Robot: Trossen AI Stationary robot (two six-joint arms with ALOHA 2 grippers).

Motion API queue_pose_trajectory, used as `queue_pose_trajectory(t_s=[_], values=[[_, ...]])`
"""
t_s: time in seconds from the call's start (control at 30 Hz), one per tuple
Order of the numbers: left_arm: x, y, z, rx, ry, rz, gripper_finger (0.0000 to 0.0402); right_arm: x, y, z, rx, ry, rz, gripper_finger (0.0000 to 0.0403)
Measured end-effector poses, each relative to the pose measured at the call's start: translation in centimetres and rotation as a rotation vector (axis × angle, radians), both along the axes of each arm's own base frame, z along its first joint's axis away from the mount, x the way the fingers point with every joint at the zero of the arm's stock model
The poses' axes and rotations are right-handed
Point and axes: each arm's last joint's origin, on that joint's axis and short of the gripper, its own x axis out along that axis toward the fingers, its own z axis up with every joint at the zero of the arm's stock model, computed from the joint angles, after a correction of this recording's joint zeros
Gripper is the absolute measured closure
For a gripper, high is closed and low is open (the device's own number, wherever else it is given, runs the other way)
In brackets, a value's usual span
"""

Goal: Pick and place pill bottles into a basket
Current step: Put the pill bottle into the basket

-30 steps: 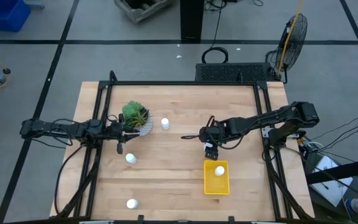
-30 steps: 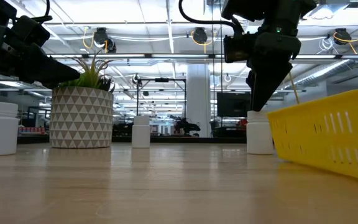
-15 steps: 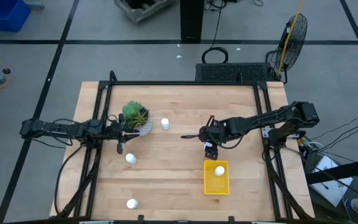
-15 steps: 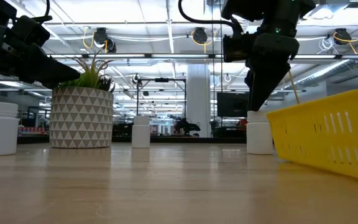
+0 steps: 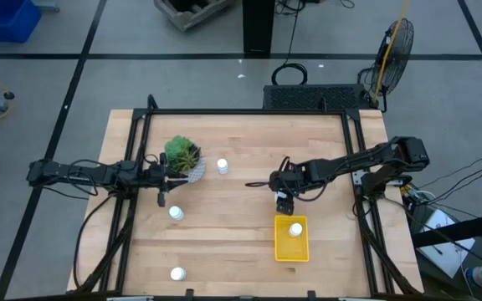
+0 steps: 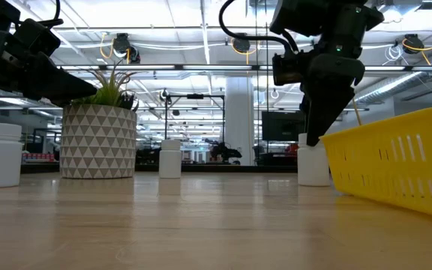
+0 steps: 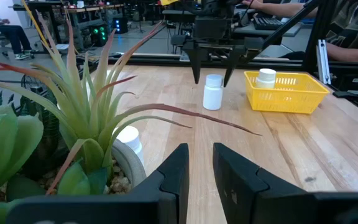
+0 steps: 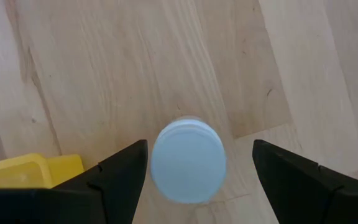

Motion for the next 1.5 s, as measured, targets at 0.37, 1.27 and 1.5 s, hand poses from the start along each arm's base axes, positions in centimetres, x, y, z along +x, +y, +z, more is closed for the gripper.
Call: queue_pose_trajectory(t_s=[0.37,1.27,1.5], values=[[0.0,0.0,0.0,0.0,0.0,0.001,0.0325,0.1,-0.2,0.0,-0.003,-0.003,0.002,0.0122],[0.0,0.0,0.0,0.0,0.0,0.002,0.0325,0.5,1.6,3.0,-0.061,-0.213,0.175,0.026],[0.0,0.0,0.0,-0.002,0.0,0.001,0.0325,-2.2,3.2,7.8,-0.06,-0.31,0.14,0.026]])
